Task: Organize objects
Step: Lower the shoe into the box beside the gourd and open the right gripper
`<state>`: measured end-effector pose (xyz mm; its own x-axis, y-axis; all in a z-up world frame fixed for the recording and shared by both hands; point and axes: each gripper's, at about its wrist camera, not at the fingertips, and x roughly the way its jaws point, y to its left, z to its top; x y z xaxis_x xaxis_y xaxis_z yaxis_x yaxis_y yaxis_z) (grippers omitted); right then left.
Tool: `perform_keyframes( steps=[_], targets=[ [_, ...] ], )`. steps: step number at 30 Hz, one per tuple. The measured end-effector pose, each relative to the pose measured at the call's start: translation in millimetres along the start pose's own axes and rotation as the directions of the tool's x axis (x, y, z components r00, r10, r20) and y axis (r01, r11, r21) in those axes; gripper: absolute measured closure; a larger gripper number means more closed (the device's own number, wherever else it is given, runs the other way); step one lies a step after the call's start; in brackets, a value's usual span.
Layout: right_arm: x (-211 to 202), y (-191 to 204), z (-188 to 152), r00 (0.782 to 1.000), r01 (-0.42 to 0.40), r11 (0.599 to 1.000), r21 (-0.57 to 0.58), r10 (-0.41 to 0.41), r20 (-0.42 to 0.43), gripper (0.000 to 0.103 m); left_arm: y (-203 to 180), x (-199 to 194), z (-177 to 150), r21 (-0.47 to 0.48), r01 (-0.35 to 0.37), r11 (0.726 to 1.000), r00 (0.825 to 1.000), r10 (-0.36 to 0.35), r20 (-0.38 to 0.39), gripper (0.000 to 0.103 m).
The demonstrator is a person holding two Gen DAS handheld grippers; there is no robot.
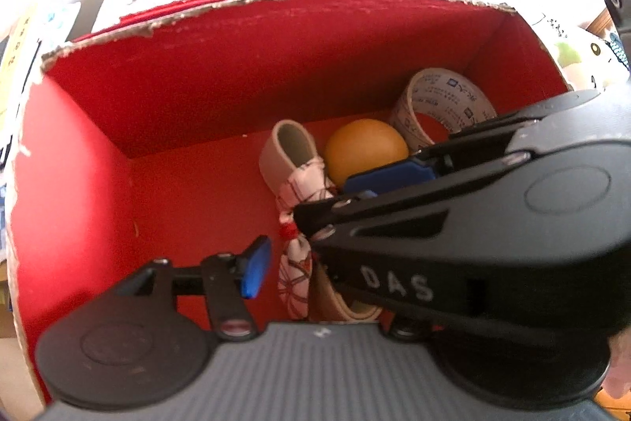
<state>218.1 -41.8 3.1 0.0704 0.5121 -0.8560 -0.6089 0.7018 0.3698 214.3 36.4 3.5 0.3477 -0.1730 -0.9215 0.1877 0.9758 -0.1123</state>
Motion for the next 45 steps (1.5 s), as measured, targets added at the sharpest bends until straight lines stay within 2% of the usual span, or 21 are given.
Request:
perform_keyframes(
  steps=[4,10,23,30,32,38,41,42,45],
  targets=[
    [-1,-1,-1,1.000,-0.001,1.000,0.027,0.001,0.006,0.071,-4,-2,-1,0.025,-0.033,0.999,0.999,0.033,0.014,0.046],
    [-3,-1,-2,0.999,0.008,0.999,0.042,-0.010,0.030,0.071,-3,-6,-3,0.028,-0.039,0.999,0.999,0.039,0.029,0.046],
    [-9,-7,-6,0.995,0.031,0.995,0.096,-0.040,0.090,0.071,-18,3,1,0.058,-0.131,0.990,0.989,0.127,0.072,0.045],
    [-22,-5,-13,0.982,0.095,0.987,0.131,-0.114,0.149,0.070,-14,-11,3,0.053,-0.194,0.980,0.974,0.185,0.132,0.041],
    [-26,-5,-17,0.978,0.111,0.985,0.134,-0.132,0.162,0.070,-12,-14,2,0.040,-0.196,0.980,0.972,0.188,0.141,0.037],
    [-45,-5,-31,0.959,0.149,0.977,0.150,-0.180,0.219,0.070,-11,-22,2,0.023,-0.208,0.978,0.967,0.202,0.157,0.037],
    [-54,-2,-36,0.947,0.154,0.977,0.148,-0.189,0.259,0.061,-13,-27,1,0.025,-0.229,0.973,0.960,0.221,0.174,0.036],
    [-57,0,-38,0.943,0.158,0.977,0.147,-0.193,0.270,0.055,-13,-29,1,0.025,-0.235,0.972,0.957,0.227,0.180,0.036],
    [-63,5,-44,0.932,0.167,0.975,0.146,-0.204,0.298,0.054,-22,-38,-5,0.024,-0.258,0.966,0.948,0.248,0.198,0.034]
  ],
)
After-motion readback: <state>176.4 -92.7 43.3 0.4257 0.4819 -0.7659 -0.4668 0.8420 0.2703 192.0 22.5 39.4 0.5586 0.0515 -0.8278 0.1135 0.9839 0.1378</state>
